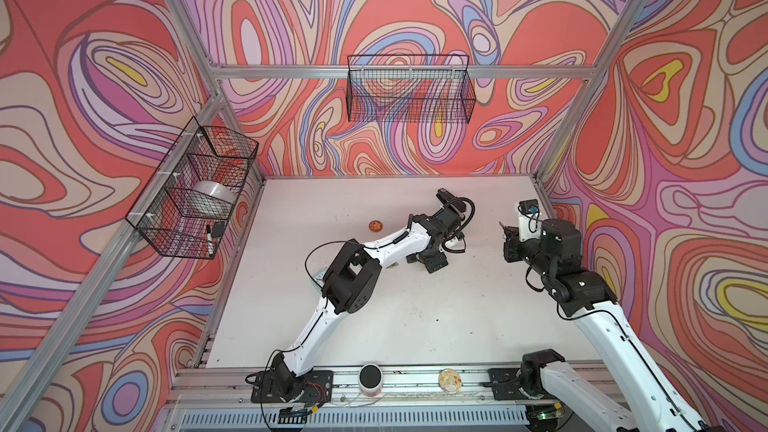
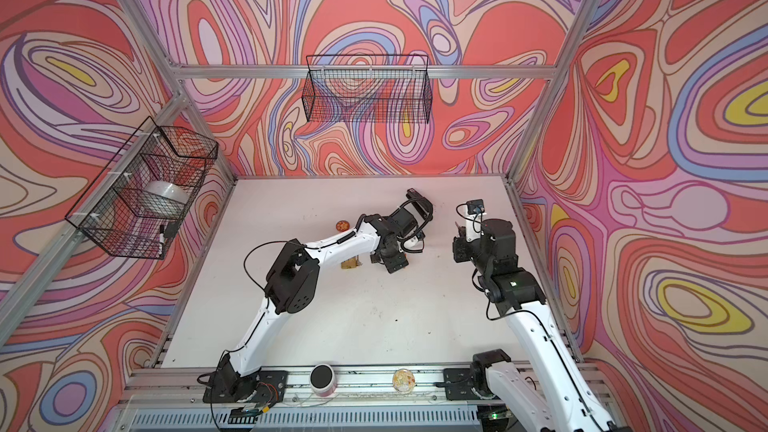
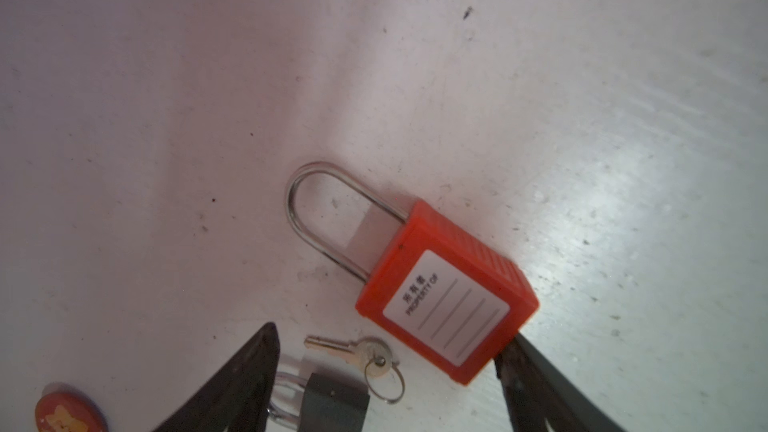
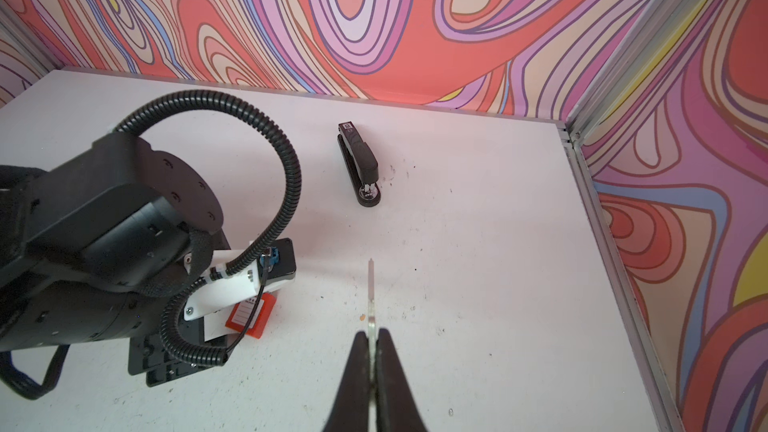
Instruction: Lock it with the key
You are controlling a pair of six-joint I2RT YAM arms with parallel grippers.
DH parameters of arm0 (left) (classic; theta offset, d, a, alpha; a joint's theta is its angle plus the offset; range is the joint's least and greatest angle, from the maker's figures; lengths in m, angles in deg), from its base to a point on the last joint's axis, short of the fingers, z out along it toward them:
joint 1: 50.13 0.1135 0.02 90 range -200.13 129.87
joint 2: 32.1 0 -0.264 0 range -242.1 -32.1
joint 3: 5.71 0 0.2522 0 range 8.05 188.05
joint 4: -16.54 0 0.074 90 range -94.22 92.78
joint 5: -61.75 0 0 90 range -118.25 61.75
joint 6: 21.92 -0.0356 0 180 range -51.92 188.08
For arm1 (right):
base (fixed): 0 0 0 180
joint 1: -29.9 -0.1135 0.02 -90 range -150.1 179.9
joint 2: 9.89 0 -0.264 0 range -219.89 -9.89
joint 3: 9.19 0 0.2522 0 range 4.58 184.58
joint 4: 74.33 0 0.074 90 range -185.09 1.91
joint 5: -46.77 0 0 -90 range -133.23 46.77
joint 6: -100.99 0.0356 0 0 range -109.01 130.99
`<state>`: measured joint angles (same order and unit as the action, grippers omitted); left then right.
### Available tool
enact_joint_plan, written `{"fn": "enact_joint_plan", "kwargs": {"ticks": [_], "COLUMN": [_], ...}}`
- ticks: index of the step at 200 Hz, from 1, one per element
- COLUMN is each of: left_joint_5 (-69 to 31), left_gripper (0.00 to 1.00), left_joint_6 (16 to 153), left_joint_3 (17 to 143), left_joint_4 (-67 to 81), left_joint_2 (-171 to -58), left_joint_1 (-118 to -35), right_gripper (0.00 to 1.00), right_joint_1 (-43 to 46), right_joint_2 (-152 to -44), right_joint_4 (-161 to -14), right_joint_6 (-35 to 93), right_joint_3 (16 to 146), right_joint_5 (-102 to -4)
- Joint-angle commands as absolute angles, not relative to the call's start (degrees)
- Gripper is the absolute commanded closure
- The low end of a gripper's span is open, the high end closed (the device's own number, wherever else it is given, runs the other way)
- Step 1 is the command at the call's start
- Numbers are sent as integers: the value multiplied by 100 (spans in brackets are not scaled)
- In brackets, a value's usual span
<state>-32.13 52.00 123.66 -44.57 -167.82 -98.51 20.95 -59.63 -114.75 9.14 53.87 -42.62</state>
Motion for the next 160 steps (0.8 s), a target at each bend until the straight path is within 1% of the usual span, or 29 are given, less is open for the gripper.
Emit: {"fn": "enact_joint_plan", "kwargs": {"ticks": [1,70,117,133,160], "left_joint_5": [-3142,-2907,-2991,-2823,-2466], "left_gripper": [17,17,18,19,19], "left_joint_6": [5279,5400,5340,5331,5425], "left_joint_3": [12495,12603,12646,12439,11618], "left_joint_4": [-4449,-4398,-4564,-4442,-3634], "left_joint_2": [-16903,-16946,-16946,-16741,-16083], "left_joint_1": [-9832,-9795,-9801,-9799,-9795], "right_gripper": [100,100,100,100,100], "right_joint_1": [2129,2128,2124,2129,2129], "right_joint_2": [-5967,-5929,-5946,-5946,-5938], "right_joint_4": [-11508,-11563,-11560,-11503,-11332], "right_joint_6": [919,888,887,937,1134], "right_joint_3": [5520,5539,5542,5512,5369], "right_joint_5": [-4279,-4260,-4261,-4308,-4372]}}
